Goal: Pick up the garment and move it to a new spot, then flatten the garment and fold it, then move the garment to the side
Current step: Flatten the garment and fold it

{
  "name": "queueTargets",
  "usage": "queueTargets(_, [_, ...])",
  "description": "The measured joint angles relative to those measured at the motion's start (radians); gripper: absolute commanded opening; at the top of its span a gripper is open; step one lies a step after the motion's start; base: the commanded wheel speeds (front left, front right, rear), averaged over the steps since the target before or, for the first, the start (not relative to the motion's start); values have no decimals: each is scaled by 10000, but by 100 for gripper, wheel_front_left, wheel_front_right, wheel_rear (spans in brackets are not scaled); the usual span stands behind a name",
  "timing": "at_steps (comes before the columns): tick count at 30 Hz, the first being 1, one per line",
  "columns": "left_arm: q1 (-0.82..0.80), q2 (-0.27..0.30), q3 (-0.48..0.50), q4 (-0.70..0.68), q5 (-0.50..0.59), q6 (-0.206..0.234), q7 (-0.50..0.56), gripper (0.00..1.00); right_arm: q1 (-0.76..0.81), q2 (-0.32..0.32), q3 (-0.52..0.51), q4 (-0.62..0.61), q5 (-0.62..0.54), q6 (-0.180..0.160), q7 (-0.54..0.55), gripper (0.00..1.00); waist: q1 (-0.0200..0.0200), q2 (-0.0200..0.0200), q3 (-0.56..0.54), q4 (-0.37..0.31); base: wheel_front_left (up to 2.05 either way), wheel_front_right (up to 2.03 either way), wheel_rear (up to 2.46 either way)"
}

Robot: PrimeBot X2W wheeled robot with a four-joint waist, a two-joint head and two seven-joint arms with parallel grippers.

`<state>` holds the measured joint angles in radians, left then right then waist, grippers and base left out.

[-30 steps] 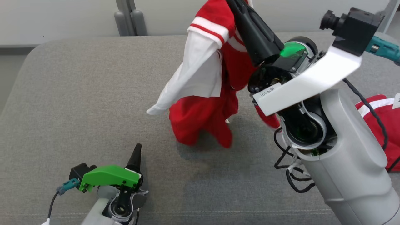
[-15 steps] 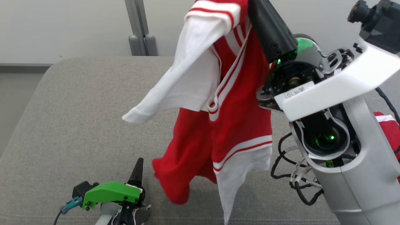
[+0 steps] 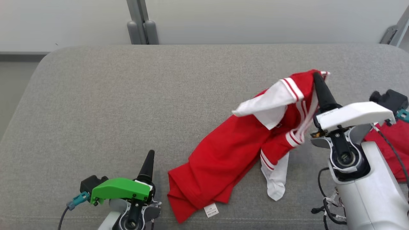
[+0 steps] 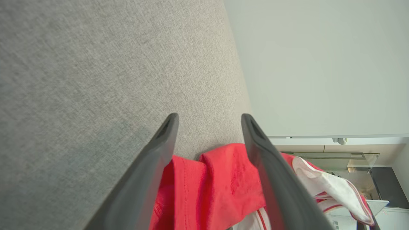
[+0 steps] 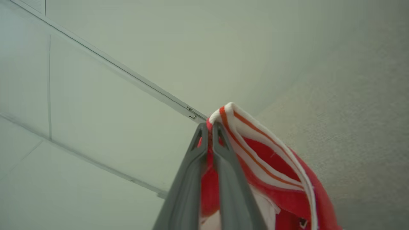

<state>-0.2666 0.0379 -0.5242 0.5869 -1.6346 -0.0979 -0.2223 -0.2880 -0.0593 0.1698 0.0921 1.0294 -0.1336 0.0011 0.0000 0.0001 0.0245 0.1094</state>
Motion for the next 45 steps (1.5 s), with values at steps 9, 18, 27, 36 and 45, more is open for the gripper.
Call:
queueTargets(9, [-304, 2, -337, -612, 17, 12, 35, 100, -178, 21, -1927, 1822, -570, 0, -694, 0, 0, 0, 658, 242, 0, 0, 0])
queueTargets(18, [-299, 33, -1906, -1519, 295, 12, 1601, 100, -662, 75, -1664, 2481, -570, 0, -859, 0, 0, 0, 1115, 408, 0, 0, 0])
queueTargets(27, [10, 813, -3103, -2510, 1822, 12, 2071, 100, -919, 102, -1499, 2844, -61, 2, -1062, 0, 0, 0, 1144, 180, 0, 0, 0])
queueTargets(36, [313, 1298, -3685, -3183, 2418, 420, 2215, 100, -937, 100, -1352, 3091, 370, 2, -1252, 0, 0, 0, 1189, 199, 0, 0, 0])
queueTargets(45, [634, 1549, -3871, -3547, 2830, 732, 2215, 100, -1299, 96, -1055, 3196, 644, 2, -1415, 0, 0, 0, 1448, 128, 0, 0, 0])
